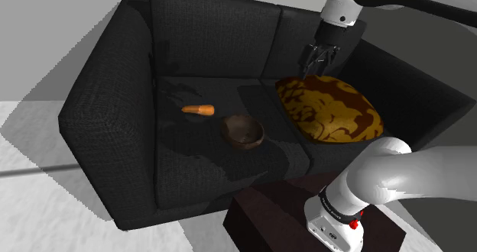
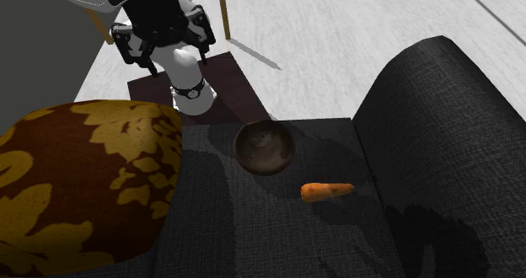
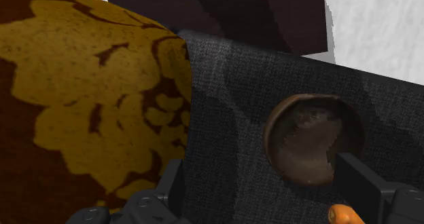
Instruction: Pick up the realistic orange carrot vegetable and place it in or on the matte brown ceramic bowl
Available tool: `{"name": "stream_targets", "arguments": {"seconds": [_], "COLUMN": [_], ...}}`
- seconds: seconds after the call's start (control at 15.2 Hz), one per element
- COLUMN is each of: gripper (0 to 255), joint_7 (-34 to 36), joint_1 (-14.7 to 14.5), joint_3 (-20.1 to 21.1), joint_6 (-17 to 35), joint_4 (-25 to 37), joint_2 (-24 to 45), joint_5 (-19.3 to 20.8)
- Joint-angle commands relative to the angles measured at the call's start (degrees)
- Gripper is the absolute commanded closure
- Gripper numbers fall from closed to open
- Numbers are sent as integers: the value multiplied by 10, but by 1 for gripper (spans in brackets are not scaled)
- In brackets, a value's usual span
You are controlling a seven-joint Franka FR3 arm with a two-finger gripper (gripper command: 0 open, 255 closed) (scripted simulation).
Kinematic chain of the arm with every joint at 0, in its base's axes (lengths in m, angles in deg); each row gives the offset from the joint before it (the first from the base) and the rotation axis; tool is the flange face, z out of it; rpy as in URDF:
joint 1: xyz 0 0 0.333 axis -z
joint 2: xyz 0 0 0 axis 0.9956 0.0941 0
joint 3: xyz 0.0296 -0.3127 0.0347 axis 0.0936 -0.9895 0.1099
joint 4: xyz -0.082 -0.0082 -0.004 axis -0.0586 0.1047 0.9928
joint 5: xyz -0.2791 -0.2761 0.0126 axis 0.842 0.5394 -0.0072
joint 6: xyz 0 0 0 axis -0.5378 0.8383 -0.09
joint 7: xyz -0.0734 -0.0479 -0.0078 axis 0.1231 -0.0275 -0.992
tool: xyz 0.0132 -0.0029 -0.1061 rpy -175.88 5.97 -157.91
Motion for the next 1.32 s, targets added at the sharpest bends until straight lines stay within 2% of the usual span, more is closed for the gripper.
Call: {"name": "stream_targets", "arguments": {"seconds": [0.0, 0.59, 1.25], "gripper": [0, 0, 0], "joint_7": [0, -126, -250], "joint_1": [0, -55, -107], "joint_3": [0, -2, 15], "joint_6": [0, 168, 324], "joint_4": [0, -7, 38], "joint_2": [0, 139, 310], "joint_5": [0, 19, 33]}}
